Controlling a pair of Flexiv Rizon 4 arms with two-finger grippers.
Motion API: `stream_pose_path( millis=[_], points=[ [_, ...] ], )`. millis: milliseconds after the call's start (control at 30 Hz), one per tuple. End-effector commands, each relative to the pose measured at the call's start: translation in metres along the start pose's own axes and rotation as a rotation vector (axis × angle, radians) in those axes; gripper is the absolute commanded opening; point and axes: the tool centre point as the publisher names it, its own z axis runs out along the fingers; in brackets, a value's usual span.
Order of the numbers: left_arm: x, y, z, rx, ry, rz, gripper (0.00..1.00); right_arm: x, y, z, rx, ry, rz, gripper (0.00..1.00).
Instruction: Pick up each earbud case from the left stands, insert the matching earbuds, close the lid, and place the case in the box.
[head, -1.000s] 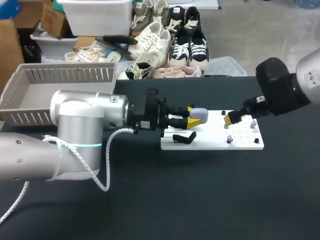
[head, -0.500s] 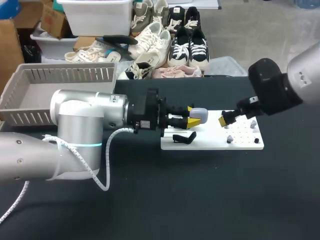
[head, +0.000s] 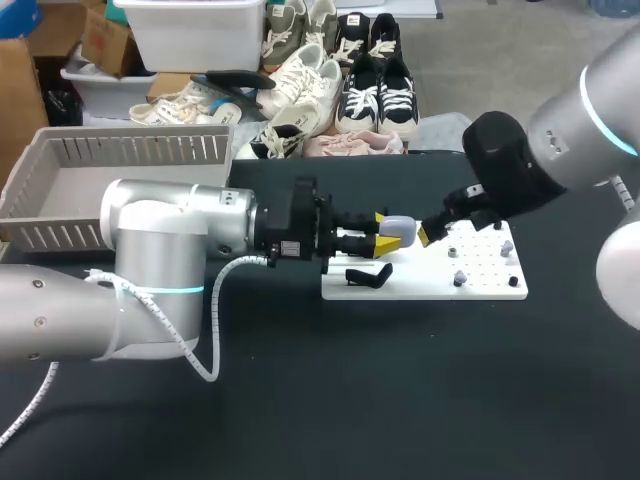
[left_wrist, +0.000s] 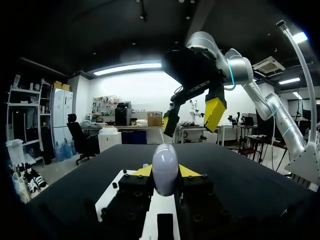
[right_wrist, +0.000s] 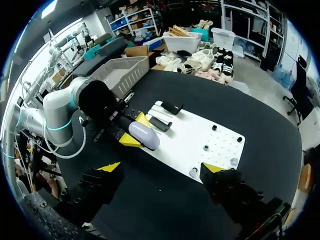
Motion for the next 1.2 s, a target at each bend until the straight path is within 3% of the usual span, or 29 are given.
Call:
stream_pose_path(
  millis=[33, 1200],
  points=[
    [0.0, 0.001, 0.001, 0.0, 0.001, 0.0, 0.0, -0.006, 0.003, 0.011, 0.005, 0.014, 0.002, 1.0],
    [0.0, 0.001, 0.001, 0.0, 0.001, 0.0, 0.0, -0.02, -0.004, 0.04, 0.014, 0.068, 0.01, 1.0]
  ],
)
